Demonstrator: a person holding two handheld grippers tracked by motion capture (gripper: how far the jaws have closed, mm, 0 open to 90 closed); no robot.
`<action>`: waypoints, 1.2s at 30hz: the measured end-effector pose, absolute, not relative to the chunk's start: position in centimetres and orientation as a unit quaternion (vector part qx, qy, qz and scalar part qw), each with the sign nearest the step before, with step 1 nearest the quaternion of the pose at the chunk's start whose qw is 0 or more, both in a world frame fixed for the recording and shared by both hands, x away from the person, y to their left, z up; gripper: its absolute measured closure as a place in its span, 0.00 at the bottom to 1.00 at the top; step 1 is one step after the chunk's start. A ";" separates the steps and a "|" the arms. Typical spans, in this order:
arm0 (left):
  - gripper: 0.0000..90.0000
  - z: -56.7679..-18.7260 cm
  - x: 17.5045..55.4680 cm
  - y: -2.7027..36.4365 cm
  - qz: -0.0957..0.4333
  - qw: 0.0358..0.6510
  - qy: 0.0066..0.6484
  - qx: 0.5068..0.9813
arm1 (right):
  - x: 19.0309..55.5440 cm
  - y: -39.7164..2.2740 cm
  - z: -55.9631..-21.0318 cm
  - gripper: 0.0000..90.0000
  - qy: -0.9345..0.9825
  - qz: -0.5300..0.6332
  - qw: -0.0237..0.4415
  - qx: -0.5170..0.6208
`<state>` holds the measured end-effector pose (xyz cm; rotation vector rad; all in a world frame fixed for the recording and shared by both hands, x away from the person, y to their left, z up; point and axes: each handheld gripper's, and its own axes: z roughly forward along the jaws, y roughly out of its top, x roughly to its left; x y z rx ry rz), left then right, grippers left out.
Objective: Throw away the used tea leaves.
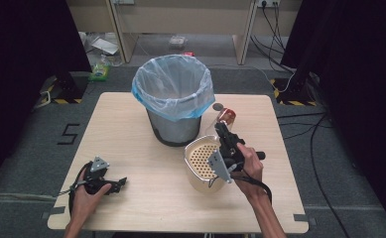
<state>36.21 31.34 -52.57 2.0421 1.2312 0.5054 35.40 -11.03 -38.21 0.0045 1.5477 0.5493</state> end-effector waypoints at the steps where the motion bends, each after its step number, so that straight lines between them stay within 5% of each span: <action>1: 0.00 -52.6 36.2 31.3 0.195 0.345 0.474 0.786 | 35.1 -10.8 -38.1 0.96 0.680 0.243 0.692 -0.008; 19: 0.00 -52.6 36.2 31.3 0.195 0.345 0.474 0.787 | 34.7 -9.2 -40.4 0.97 0.626 0.157 0.757 -0.101; 36: 0.00 -52.6 36.2 31.3 0.195 0.345 0.473 0.787 | 34.5 -9.0 -40.0 0.97 0.604 0.154 0.773 -0.116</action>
